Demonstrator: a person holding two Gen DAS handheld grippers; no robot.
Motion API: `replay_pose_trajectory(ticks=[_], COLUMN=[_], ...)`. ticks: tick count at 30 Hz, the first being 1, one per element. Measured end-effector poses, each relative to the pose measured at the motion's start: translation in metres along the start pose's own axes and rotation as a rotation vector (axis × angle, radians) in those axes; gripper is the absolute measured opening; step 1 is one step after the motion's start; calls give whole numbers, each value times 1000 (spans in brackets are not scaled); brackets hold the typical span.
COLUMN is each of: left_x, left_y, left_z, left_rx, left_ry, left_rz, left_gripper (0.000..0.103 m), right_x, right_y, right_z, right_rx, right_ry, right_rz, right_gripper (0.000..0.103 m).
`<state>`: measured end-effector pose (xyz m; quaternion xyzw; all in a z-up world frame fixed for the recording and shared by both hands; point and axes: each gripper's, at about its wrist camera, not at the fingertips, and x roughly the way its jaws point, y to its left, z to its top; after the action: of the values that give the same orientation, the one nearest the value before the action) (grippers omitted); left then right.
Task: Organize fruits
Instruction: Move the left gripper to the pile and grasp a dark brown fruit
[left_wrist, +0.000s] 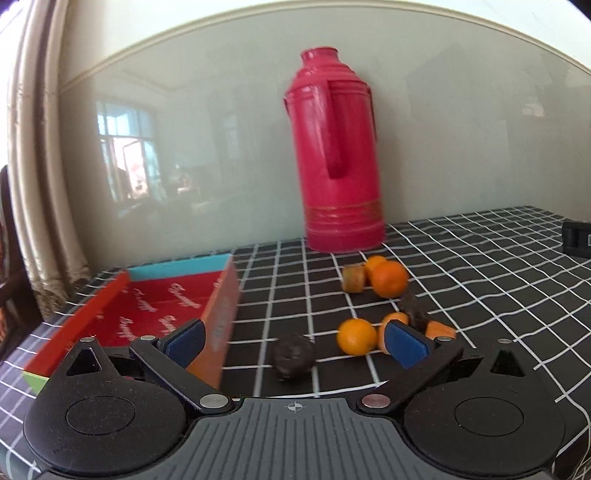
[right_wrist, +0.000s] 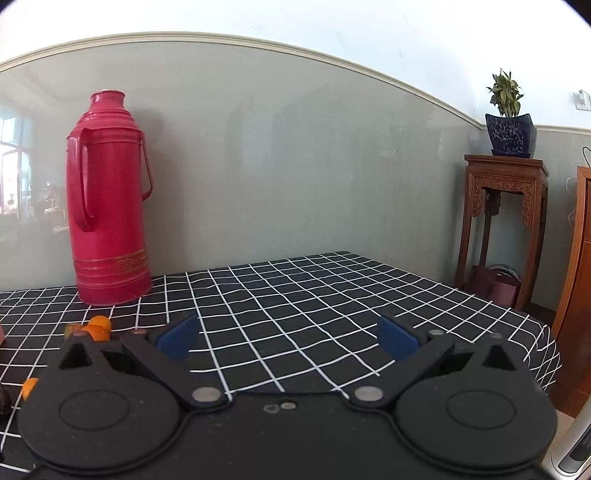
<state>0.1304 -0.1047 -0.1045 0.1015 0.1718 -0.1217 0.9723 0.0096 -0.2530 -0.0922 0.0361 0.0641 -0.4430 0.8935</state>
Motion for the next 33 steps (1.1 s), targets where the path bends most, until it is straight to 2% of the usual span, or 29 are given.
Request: replay_pose_trajectory(ticks=[5, 6, 8, 12, 14, 21, 22, 26, 30, 31, 33], left_x=[22, 26, 35, 49, 55, 67, 67, 69, 68, 67, 66], left_y=[-8, -8, -9, -5, -3, 0, 0, 3, 1, 0, 0], left_z=[-3, -4, -6, -9, -9, -10, -10, -10, -10, -9, -9], left_rx=[-30, -36, -47, -91, -112, -120, -121, -140, -123, -116, -111], left_ry=[65, 77, 110, 163, 181, 200, 200, 206, 200, 196, 194], left_rz=[-16, -20, -39, -44, -48, -27, -26, -22, -11, -4, -8], left_gripper=[101, 99, 86, 80, 71, 70, 68, 44, 40, 35, 35], right_x=[7, 8, 10, 12, 12, 12, 12, 13, 13, 13, 12], right_y=[-11, -12, -13, -12, -11, -5, -5, -6, -6, -6, -6], right_z=[2, 3, 3, 3, 3, 1, 1, 1, 1, 1, 1], right_rx=[25, 31, 36, 36, 35, 22, 20, 24, 35, 35, 32], right_ry=[14, 20, 32, 46, 50, 64, 65, 70, 76, 76, 74], right_rz=[-3, 2, 10, 29, 41, 77, 78, 81, 92, 95, 99], right_gripper=[97, 97, 97, 97, 97, 97, 97, 97, 97, 97, 97])
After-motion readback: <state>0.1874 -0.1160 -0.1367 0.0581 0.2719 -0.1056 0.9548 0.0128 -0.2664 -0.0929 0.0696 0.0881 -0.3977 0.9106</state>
